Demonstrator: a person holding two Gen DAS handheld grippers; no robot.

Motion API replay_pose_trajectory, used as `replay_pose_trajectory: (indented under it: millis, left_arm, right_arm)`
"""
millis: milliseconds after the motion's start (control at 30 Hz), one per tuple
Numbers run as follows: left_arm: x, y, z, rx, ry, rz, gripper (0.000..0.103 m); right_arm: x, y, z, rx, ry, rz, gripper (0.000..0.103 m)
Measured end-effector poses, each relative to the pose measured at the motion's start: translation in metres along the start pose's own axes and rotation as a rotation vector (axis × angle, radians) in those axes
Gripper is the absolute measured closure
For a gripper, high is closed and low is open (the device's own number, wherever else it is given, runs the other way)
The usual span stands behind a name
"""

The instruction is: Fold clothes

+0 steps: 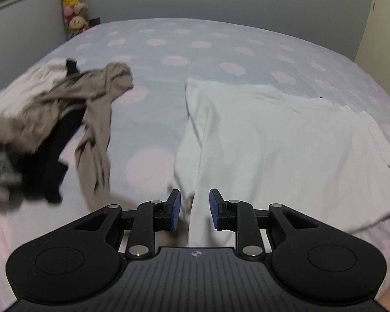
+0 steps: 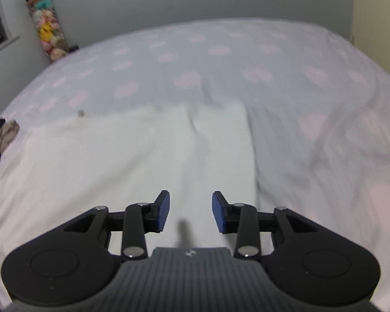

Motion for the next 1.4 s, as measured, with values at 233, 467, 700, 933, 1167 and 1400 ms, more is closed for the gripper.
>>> replay_pose_trajectory:
  millis: [233,467,700,933,1167,1400]
  left_arm:
    - [-0.035,-0.016,0.006,-0.027,0.0,0.017,0.08]
    - [-0.045,-0.01,0.005,0.057,0.021,0.001,0.08]
    - [-0.055,0.001,0.026,0.101,-0.1,-0.005,0.066]
    - [-0.043,-0.003,0.036,0.155,-0.201,-0.102,0.102]
    - [-0.028,-0.062,0.084,0.493,-0.263,-0.262,0.102]
    - [-0.038,-0.074,0.122,0.753,-0.343,-0.199,0.096]
  right_arm:
    - [-0.033,-0.046,-0.044,-0.128,0.16,0.113,0.054]
    - [-0.04,-0.053,-0.065,-0.106,0.27,0.118,0.053]
    - [-0.044,-0.05,-0.08,-0.068,0.402,0.07,0.053]
    - [-0.04,-0.043,-0.071,-0.09,0.333,0.081,0.053]
    - [-0.04,-0.045,-0.074,-0.088,0.358,0.076,0.053]
    - [-0.04,-0.042,-0.074,-0.094,0.341,0.081,0.053]
Point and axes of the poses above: each gripper's, at about its wrist camera, not at the fingertips, and y roughly the way its jaws point, z to its left, x to its top, the point moved 1 cm from there along y, roughly the way its jaws point, and after that the axes turned 9 degrees about -z, right-handed, at the moved point
